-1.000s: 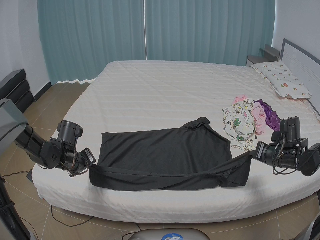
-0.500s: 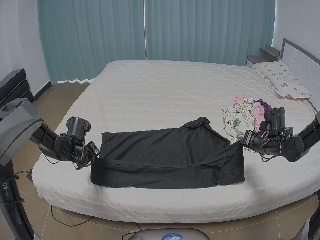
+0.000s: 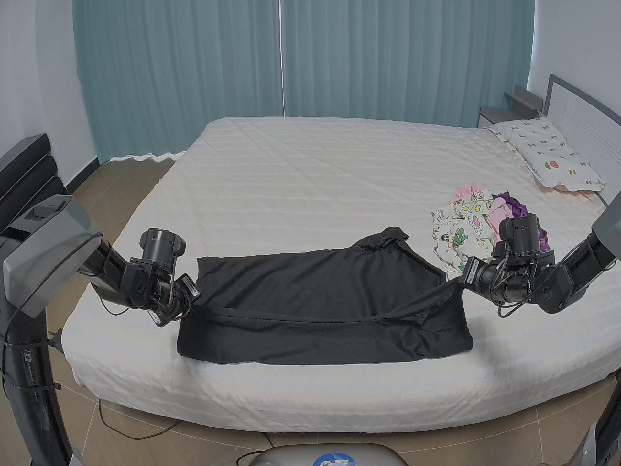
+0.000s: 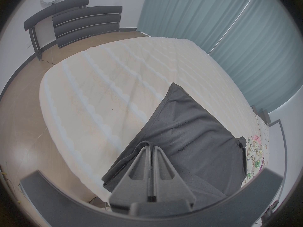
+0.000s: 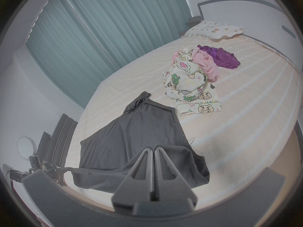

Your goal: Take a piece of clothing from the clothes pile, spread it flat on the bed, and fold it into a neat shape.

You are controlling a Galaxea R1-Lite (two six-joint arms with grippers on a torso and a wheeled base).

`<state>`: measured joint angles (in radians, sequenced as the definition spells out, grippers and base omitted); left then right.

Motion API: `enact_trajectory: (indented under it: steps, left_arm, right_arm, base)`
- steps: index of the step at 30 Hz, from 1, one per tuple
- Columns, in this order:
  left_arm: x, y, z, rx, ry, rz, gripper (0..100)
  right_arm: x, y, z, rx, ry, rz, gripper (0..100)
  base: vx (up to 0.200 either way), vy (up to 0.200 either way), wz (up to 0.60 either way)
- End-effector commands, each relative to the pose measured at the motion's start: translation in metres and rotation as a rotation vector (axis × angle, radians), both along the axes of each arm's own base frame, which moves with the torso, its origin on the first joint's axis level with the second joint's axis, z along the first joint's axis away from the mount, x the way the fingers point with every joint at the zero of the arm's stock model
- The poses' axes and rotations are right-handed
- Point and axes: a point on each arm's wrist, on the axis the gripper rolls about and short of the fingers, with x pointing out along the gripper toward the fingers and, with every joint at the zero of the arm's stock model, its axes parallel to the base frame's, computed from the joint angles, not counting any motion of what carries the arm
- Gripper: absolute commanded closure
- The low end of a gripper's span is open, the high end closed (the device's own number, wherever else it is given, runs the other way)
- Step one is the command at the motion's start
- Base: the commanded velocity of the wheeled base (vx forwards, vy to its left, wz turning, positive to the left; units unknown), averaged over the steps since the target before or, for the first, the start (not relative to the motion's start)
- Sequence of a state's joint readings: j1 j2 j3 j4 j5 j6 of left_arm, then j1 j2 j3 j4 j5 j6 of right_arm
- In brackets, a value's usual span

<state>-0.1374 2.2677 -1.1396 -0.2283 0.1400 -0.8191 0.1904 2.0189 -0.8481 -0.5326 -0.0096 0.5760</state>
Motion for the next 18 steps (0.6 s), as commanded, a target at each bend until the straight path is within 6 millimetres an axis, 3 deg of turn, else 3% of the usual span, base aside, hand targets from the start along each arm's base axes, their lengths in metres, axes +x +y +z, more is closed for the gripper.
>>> enact_trajectory:
  steps: [1, 8, 9, 10, 18]
  left_arm:
    - [0.012, -0.001, -0.028, 0.007, 0.043, 0.003, 100]
    - [0.016, -0.001, -0.036, 0.008, 0.055, 0.004, 100]
    - [0.019, -0.001, -0.038, 0.007, 0.054, 0.006, 100]
    - [0.019, -0.001, -0.038, 0.008, 0.057, 0.006, 0]
    - [0.019, 0.001, -0.034, -0.002, 0.076, 0.024, 0]
  right_arm:
    - [-0.002, -0.002, -0.004, 0.001, 0.023, -0.003, 100]
    - [-0.014, -0.002, -0.007, -0.001, 0.073, 0.01, 100]
    - [-0.024, -0.003, -0.01, 0.001, 0.113, 0.026, 100]
    - [-0.027, -0.003, -0.011, 0.002, 0.122, 0.028, 100]
    - [-0.048, -0.006, -0.017, 0.004, 0.229, 0.052, 100]
  base:
    - [0.0, 0.0, 0.0]
    - [0.0, 0.0, 0.0]
    - [0.0, 0.0, 0.0]
    - [0.0, 0.0, 0.0]
    - [0.0, 0.0, 0.0]
